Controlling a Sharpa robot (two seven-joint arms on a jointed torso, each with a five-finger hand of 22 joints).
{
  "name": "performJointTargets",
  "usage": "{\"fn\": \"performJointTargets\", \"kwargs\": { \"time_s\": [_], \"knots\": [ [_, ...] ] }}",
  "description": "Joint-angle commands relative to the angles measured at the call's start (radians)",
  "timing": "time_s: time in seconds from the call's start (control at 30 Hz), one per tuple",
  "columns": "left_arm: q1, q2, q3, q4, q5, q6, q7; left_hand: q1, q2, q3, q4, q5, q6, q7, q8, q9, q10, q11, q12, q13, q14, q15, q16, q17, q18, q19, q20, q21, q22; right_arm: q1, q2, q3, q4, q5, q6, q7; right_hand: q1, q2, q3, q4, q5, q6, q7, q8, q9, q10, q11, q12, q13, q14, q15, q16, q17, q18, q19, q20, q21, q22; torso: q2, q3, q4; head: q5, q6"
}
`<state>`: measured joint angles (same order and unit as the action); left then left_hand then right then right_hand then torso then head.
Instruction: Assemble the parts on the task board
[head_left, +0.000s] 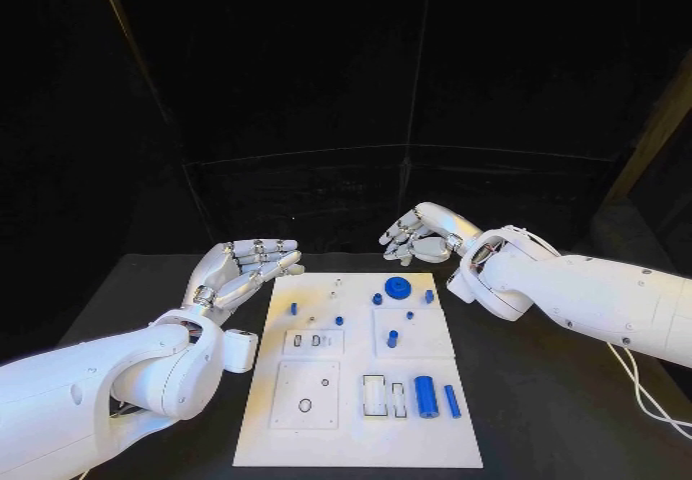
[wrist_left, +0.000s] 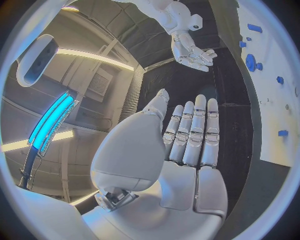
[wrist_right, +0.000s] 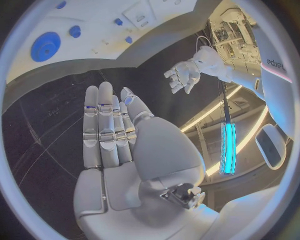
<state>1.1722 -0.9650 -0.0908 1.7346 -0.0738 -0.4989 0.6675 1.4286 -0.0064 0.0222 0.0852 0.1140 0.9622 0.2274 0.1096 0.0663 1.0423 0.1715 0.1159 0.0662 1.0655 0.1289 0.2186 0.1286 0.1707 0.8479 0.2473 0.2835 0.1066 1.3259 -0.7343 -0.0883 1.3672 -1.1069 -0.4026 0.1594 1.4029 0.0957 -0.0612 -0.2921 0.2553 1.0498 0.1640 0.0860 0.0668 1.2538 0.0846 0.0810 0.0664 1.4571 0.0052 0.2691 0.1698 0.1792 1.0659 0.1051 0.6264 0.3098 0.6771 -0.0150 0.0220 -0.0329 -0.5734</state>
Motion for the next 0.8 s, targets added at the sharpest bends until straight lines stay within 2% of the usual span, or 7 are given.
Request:
{"fn": "performJointTargets", "kwargs": {
  "time_s": [0.03,0.2,0.3,0.37,0.53,0.73,0.8],
  "knots": [
    [0.004,0.0,0.001,0.003,-0.027,0.036,-0.002,-0.003,0.007,0.0,-0.004,-0.005,0.009,-0.001,-0.006,-0.001,0.009,0.0,-0.006,0.0,0.007,0.001,-0.007,0.002,0.014,0.006,-0.001,-0.003,-0.002,0.005,0.015,0.003,-0.009,-0.236,0.095,-0.144,-0.016,0.001,-0.005,0.005,-0.005,0.008,0.001,-0.009,-0.001,0.011,0.0,-0.011,-0.001,0.033,-0.005,0.022,0.022,0.002,0.009,-0.003,0.033,0.019,0.031,-0.0016,0.003,0.0,0.005],
    [0.006,0.006,0.001,-0.003,-0.003,0.037,-0.008,-0.013,0.012,-0.003,-0.003,-0.005,0.01,0.002,-0.011,-0.001,0.01,0.002,-0.013,0.0,0.007,0.002,-0.013,0.003,0.014,0.007,-0.001,-0.007,-0.006,0.006,0.042,0.004,-0.026,-0.328,0.144,-0.181,-0.022,-0.001,-0.007,0.002,-0.008,0.011,-0.001,-0.02,-0.001,0.005,-0.005,-0.019,-0.002,0.053,-0.014,0.102,0.08,0.002,0.03,-0.012,0.101,0.059,0.044,-0.0011,0.0025,-0.001,0.003],
    [0.006,0.013,0.001,-0.008,0.005,0.039,-0.013,-0.017,0.012,-0.005,-0.002,-0.005,0.011,0.003,-0.013,-0.001,0.011,0.003,-0.015,0.0,0.007,0.003,-0.016,0.003,0.014,0.007,0.0,-0.009,-0.007,0.007,0.055,0.005,-0.034,-0.374,0.179,-0.2,-0.033,0.0,-0.008,0.0,-0.013,0.001,0.0,-0.023,-0.002,-0.021,-0.007,-0.018,-0.003,0.051,-0.015,0.226,0.151,0.003,0.045,-0.015,0.161,0.094,0.053,-0.0012,0.0063,-0.005,0.005],
    [0.006,0.015,0.001,-0.012,0.008,0.041,-0.016,-0.019,0.013,-0.006,-0.002,-0.005,0.011,0.004,-0.014,-0.001,0.011,0.004,-0.017,0.0,0.007,0.003,-0.017,0.004,0.013,0.007,0.0,-0.01,-0.008,0.007,0.063,0.005,-0.039,-0.395,0.2,-0.211,-0.042,0.004,-0.009,0.003,-0.015,-0.008,-0.001,-0.023,-0.002,-0.041,-0.002,-0.02,-0.004,0.053,-0.013,0.29,0.187,0.003,0.048,-0.014,0.192,0.113,0.06,-0.0013,0.0071,-0.006,0.009],
    [0.007,0.023,0.001,-0.02,0.011,0.044,-0.023,-0.026,0.012,-0.01,-0.002,-0.005,0.01,0.006,-0.019,-0.002,0.01,0.005,-0.023,0.0,0.007,0.004,-0.022,0.005,0.013,0.007,0.001,-0.014,-0.011,0.007,0.081,0.005,-0.053,-0.432,0.237,-0.234,-0.057,-0.001,-0.018,0.005,-0.024,-0.036,0.001,-0.023,-0.002,-0.093,0.008,-0.02,-0.003,0.048,-0.006,0.417,0.264,0.003,0.045,-0.006,0.259,0.157,0.07,0.0005,0.0062,-0.01,0.007],
    [0.006,0.031,0.001,-0.025,0.016,0.042,-0.025,-0.032,0.01,-0.015,-0.005,-0.005,0.003,0.01,-0.026,-0.002,0.005,0.009,-0.029,-0.001,0.005,0.007,-0.028,0.006,0.013,0.007,0.003,-0.018,-0.014,0.007,0.101,0.005,-0.071,-0.446,0.27,-0.242,-0.062,0.0,-0.028,0.006,-0.024,-0.05,0.005,-0.022,-0.001,-0.127,0.016,-0.014,-0.002,0.038,0.001,0.602,0.436,-0.013,0.07,0.002,0.376,0.293,0.079,0.0024,0.0053,-0.008,0.006],
    [0.006,0.032,0.001,-0.025,0.017,0.042,-0.025,-0.032,0.01,-0.015,-0.005,-0.005,0.003,0.01,-0.026,-0.002,0.005,0.009,-0.029,-0.001,0.005,0.007,-0.028,0.006,0.013,0.007,0.003,-0.018,-0.014,0.007,0.105,0.005,-0.074,-0.447,0.278,-0.238,-0.062,0.003,-0.03,0.007,-0.023,-0.051,0.006,-0.021,-0.001,-0.129,0.017,-0.012,-0.002,0.032,0.003,0.632,0.461,-0.015,0.069,0.004,0.396,0.312,0.082,0.0032,0.0052,-0.008,0.005]
  ]
}}
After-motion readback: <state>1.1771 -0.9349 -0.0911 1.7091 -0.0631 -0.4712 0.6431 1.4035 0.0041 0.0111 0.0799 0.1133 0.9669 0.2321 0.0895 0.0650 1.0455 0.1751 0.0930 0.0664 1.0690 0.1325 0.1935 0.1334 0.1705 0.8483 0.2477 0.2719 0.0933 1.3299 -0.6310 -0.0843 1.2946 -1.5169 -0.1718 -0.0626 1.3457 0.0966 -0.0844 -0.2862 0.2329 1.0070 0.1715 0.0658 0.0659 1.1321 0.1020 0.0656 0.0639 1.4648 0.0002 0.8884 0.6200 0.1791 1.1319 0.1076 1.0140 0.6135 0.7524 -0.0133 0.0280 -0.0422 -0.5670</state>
